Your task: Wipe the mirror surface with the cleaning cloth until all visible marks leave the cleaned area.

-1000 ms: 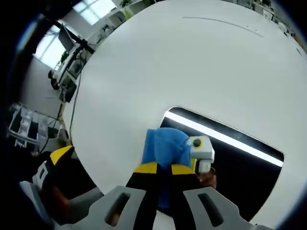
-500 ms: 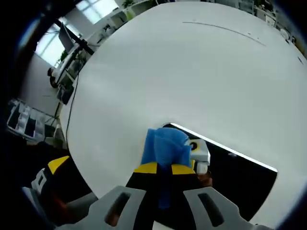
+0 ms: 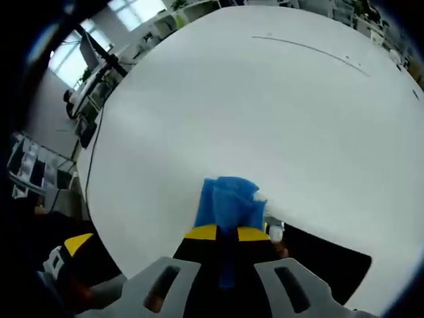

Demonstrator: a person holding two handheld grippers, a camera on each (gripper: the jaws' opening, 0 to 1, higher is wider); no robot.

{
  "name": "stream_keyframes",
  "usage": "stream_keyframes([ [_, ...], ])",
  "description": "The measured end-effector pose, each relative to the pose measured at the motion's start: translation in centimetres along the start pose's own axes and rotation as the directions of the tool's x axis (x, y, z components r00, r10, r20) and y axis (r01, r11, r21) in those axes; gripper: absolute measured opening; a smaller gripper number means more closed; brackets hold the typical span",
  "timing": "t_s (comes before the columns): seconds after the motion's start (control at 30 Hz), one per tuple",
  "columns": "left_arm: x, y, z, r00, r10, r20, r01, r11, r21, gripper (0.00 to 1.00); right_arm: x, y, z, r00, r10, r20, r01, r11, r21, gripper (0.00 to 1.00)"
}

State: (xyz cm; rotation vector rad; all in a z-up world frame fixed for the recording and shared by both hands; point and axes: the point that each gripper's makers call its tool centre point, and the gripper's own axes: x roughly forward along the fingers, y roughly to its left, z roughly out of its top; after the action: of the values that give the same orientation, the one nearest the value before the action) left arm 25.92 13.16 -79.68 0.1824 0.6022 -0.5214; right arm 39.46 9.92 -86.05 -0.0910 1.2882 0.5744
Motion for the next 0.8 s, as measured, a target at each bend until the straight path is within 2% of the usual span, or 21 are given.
stream_keyframes([
  [0.07, 0.0, 0.0, -0.1, 1.000, 0.000, -0.004, 0.000, 1.000, 0.000, 0.99, 0.1, -0.1, 0.0, 1.000, 0.008, -0.014, -0.008, 1.000, 0.016, 0.03],
  [0.23, 0.0, 0.0, 0.0, 1.000, 0.000, -0.001, 0.000, 1.000, -0.003, 0.99, -0.4, 0.4, -0.6, 1.000, 0.022, -0.020, -0.024, 0.994, -0.104, 0.03],
  [0.57, -0.1, 0.1, 0.1, 1.000, 0.002, 0.001, -0.002, 1.000, -0.006, 0.99, -0.8, 0.8, -1.1, 0.999, 0.034, -0.032, -0.039, 0.984, -0.174, 0.04],
  [0.7, 0.0, 0.0, 0.1, 1.000, -0.001, 0.001, 0.001, 1.000, -0.008, 0.99, -0.6, 0.6, -1.0, 0.999, 0.024, -0.036, -0.029, 0.986, -0.163, 0.04],
  [0.8, 0.0, 0.0, 0.0, 1.000, -0.002, 0.000, 0.002, 1.000, -0.009, 0.99, -0.6, 0.5, -0.9, 0.999, 0.030, -0.044, -0.034, 0.995, -0.093, 0.04],
])
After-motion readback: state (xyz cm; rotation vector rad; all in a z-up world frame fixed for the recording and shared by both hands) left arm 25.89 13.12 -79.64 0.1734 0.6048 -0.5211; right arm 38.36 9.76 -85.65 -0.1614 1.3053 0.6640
